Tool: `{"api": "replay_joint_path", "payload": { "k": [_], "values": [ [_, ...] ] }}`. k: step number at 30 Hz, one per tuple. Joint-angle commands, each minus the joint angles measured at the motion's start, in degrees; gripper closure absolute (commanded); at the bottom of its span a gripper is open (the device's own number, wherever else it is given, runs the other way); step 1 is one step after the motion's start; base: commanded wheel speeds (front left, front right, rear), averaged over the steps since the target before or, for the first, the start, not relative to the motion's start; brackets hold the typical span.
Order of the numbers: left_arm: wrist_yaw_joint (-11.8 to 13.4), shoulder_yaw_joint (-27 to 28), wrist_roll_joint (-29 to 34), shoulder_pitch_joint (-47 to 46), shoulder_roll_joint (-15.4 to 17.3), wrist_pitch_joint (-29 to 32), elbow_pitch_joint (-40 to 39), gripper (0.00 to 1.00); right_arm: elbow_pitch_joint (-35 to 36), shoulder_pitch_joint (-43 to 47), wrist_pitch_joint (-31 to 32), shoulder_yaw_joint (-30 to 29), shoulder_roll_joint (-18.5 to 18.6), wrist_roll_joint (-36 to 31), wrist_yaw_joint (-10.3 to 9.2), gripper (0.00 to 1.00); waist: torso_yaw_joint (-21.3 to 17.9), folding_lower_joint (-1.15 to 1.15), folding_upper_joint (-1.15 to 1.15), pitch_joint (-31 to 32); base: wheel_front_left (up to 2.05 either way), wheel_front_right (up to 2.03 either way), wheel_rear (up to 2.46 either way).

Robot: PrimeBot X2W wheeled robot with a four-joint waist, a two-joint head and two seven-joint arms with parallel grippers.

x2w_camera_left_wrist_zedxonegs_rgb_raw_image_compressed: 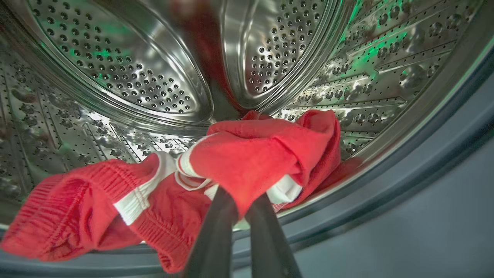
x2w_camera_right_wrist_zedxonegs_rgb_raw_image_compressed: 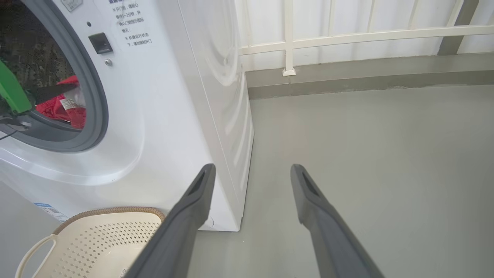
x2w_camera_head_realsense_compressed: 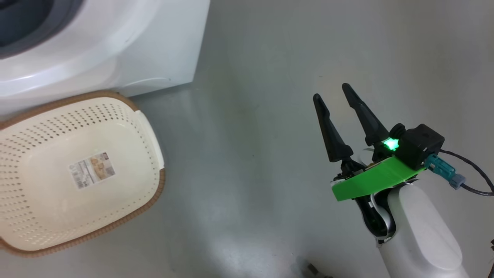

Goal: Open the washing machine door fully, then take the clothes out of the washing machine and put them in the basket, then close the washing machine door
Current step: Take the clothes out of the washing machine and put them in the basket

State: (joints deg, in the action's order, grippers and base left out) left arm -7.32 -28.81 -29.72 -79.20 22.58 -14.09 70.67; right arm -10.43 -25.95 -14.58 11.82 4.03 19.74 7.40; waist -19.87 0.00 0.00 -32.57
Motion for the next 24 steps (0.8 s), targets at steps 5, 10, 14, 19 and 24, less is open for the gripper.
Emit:
{"api": "replay_joint_path", "payload": {
  "k": [5, 10, 14, 19, 24],
  "values": [
    [-0.16, 4.84, -3.21, 4.25, 2.17, -0.88, -7.46, 1.0, 1.06, 0.45, -0.42, -0.29, 1.47, -0.72, 0.09, 0.0, 3.45, 0.0, 0.0, 3.17, 0.0, 0.0, 0.0],
    [0.04, 9.05, -2.76, 9.5, 2.25, -0.89, -14.48, 1.0, 0.95, 0.58, -0.42, -0.58, 2.28, -0.76, 0.09, 0.0, 4.76, 0.0, 0.0, 4.77, 0.0, 0.0, 0.0],
    [0.26, 13.08, -0.69, 15.4, 1.38, -0.9, -21.32, 1.0, 1.02, 1.16, -0.42, -1.38, 3.03, -0.74, 0.09, 0.0, 6.08, 0.0, 0.0, 6.24, 0.0, 0.0, 0.0],
    [0.28, 18.37, 2.39, 22.36, -0.57, -0.9, -29.47, 1.0, 1.08, 1.96, -0.42, -2.17, 3.84, -0.81, 0.09, 0.0, 7.47, 0.0, 0.0, 7.77, 0.0, 0.0, 0.0],
    [0.15, 23.15, 5.3, 28.29, -2.79, -0.9, -36.9, 1.0, 1.12, 2.86, -0.42, -2.83, 4.61, -0.76, 0.09, 0.0, 8.65, 0.0, 0.0, 9.09, 0.0, 0.0, 0.0]
  ]
}}
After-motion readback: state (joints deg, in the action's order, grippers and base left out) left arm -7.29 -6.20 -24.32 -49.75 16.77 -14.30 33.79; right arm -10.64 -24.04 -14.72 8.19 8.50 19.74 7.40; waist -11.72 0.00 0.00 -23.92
